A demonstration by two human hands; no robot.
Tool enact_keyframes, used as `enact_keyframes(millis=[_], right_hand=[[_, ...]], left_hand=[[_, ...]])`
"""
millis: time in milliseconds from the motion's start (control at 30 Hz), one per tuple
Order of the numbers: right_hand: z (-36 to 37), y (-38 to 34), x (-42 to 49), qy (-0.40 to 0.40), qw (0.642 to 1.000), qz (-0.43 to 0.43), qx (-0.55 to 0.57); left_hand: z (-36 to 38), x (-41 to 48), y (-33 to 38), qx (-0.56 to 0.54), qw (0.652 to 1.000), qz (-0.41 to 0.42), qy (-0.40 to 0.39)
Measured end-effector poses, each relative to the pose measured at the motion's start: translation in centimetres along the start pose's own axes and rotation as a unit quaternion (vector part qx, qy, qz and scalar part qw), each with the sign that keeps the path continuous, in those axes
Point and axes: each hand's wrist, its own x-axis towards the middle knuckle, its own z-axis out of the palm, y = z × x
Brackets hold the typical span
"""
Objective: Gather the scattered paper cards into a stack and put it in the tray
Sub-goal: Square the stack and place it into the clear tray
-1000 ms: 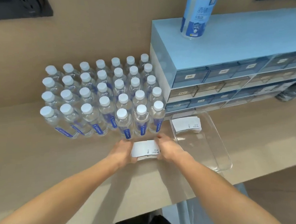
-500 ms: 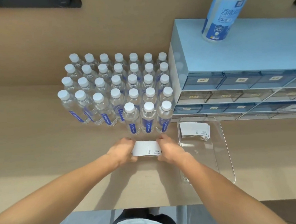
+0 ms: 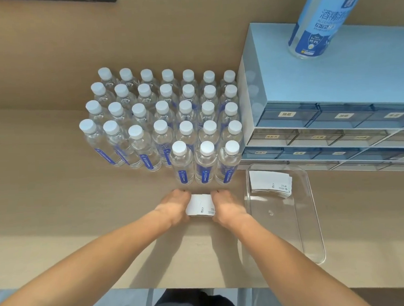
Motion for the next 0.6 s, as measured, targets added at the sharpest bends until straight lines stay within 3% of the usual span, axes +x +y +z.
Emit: enact_keyframes(millis=[433,600], right_hand=[[0.49,-0.27,0.29,0.015,1.000,-0.006,-0.005],[-0.13,-0.31,-0.15,-0.026,0.997,0.020,0.067]], left_hand=[[0.14,0.26,0.25,0.009,1.000,0.007,-0.009],[-0.16,-0.16,-0.03,-0.074,0.997,-0.022,-0.022]])
